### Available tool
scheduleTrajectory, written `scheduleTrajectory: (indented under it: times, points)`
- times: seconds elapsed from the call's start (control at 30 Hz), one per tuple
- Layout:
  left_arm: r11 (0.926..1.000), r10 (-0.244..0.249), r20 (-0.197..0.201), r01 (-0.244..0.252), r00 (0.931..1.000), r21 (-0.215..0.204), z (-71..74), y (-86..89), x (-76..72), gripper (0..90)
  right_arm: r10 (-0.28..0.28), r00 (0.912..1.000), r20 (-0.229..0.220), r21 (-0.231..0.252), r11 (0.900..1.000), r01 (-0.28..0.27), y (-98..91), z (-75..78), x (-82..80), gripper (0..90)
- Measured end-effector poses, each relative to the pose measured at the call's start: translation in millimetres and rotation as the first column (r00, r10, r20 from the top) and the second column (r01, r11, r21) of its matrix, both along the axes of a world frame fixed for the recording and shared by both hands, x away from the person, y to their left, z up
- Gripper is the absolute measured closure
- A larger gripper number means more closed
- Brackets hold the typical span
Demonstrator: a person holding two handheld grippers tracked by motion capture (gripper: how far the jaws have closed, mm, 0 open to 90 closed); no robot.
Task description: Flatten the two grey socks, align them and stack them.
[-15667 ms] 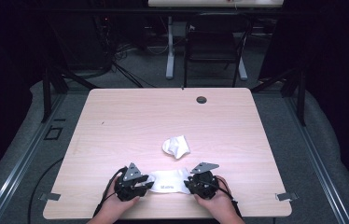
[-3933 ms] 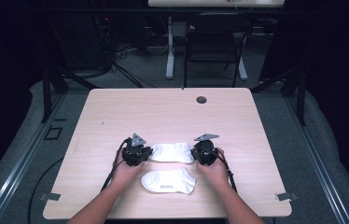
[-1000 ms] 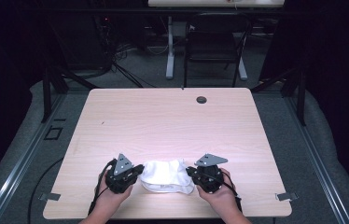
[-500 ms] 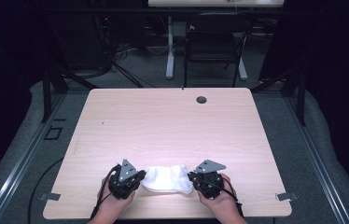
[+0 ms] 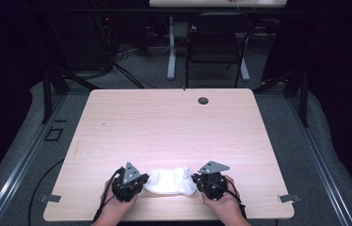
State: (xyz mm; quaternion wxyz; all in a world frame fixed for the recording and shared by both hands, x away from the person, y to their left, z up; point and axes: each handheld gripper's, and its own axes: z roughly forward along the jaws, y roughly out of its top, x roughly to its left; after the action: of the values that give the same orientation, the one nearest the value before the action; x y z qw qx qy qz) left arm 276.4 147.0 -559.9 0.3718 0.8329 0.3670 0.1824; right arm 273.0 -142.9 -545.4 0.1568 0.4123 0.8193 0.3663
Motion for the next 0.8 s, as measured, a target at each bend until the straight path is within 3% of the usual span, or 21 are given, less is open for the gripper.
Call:
scheduleTrajectory:
  times: [0.8]
  points:
    - [0.9999,0.000,-0.020,0.000,0.9998,0.015,-13.3,-3.1,5.8,83.8,-0.003,0.9993,-0.038,-0.026,0.9997,0.002,0.1,-12.1,3.8,84.8]
